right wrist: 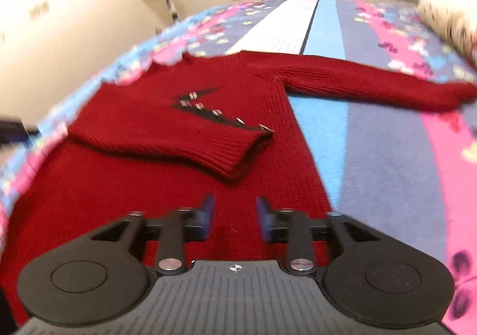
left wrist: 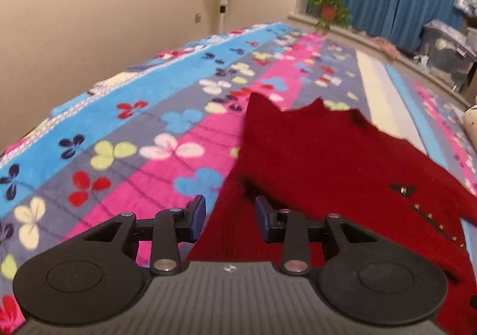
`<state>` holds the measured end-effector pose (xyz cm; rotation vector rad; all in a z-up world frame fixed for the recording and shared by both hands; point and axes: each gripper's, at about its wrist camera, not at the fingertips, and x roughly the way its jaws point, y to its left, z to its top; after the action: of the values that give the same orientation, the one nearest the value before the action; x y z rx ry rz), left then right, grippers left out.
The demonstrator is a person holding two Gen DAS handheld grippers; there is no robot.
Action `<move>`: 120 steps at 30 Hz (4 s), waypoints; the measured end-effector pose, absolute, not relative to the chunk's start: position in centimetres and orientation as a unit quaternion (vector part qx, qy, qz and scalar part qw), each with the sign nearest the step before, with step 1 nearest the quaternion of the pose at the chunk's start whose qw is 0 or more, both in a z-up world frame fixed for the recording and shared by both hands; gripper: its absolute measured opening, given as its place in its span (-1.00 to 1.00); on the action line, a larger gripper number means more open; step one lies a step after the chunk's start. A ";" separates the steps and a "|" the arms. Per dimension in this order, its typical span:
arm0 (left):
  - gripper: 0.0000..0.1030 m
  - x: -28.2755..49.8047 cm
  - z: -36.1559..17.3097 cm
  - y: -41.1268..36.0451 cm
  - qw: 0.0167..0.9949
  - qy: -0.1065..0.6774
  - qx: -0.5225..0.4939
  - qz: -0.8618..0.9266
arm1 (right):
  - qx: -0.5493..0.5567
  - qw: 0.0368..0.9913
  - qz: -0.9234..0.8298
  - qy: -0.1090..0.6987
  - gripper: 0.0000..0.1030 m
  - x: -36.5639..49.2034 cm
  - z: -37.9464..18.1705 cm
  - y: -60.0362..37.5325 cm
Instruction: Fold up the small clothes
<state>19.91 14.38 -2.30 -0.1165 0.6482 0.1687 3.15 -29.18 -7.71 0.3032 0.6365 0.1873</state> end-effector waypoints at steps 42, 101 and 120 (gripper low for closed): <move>-0.20 24.6 -1.4 18.5 0.934 0.342 -0.088 0.047 | 0.133 0.945 -0.074 0.289 -0.49 19.2 -4.0 -35.3; 0.23 24.3 -3.8 12.3 0.934 0.356 -0.023 0.031 | 0.067 0.937 -0.061 0.337 -0.07 -0.9 -7.2 -38.2; 0.34 24.5 -3.6 12.3 0.934 0.356 -0.029 0.029 | 0.059 0.938 -0.057 0.337 -0.10 -0.6 -7.3 -37.7</move>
<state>24.53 12.26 -3.62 -0.0589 0.7285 0.0585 -0.58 -37.73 -7.29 0.1212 0.6877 -0.1168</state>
